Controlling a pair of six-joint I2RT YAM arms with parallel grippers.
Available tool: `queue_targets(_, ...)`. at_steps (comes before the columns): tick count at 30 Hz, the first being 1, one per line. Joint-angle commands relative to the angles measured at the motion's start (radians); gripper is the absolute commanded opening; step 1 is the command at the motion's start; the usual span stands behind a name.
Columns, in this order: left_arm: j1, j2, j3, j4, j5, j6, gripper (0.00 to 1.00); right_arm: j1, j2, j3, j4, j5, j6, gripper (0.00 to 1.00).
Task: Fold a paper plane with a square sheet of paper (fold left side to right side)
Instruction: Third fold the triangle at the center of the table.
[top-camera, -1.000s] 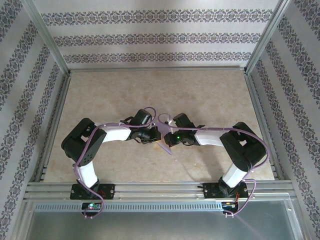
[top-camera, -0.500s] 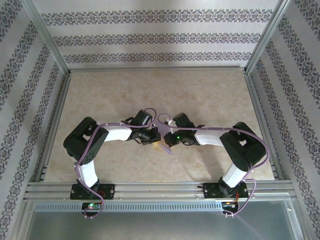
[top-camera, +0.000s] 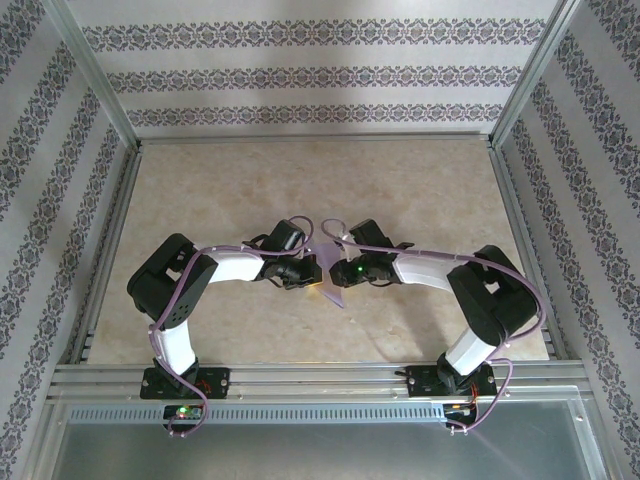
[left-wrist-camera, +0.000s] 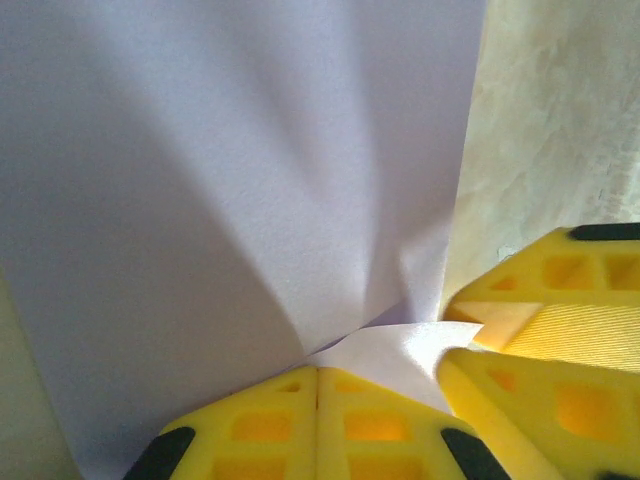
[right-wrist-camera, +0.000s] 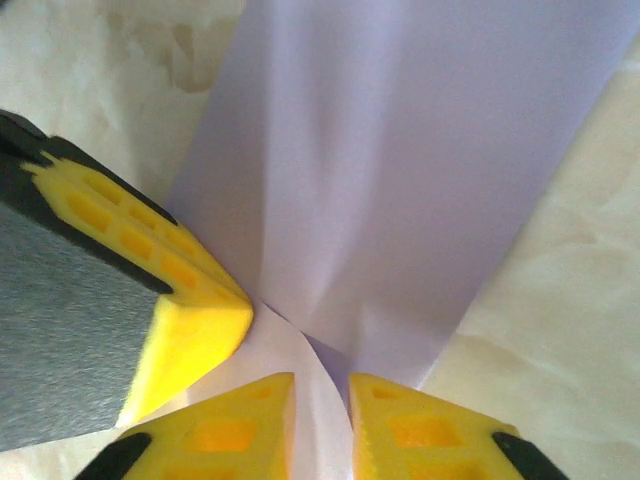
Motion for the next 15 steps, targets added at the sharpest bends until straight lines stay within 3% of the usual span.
queue_targets(1,-0.011,0.061,-0.025,-0.068,-0.07,0.017,0.06,-0.015,-0.059,0.042,-0.085,0.021,-0.004,0.27)
queue_targets(8,-0.011,0.06,-0.014,-0.072,-0.067,0.019,0.05,-0.041,-0.181,0.07,-0.251,-0.006,0.008,0.3)
queue_targets(15,-0.011,0.059,-0.008,-0.074,-0.07,0.023,0.06,-0.03,-0.174,0.018,-0.206,-0.249,0.234,0.09)
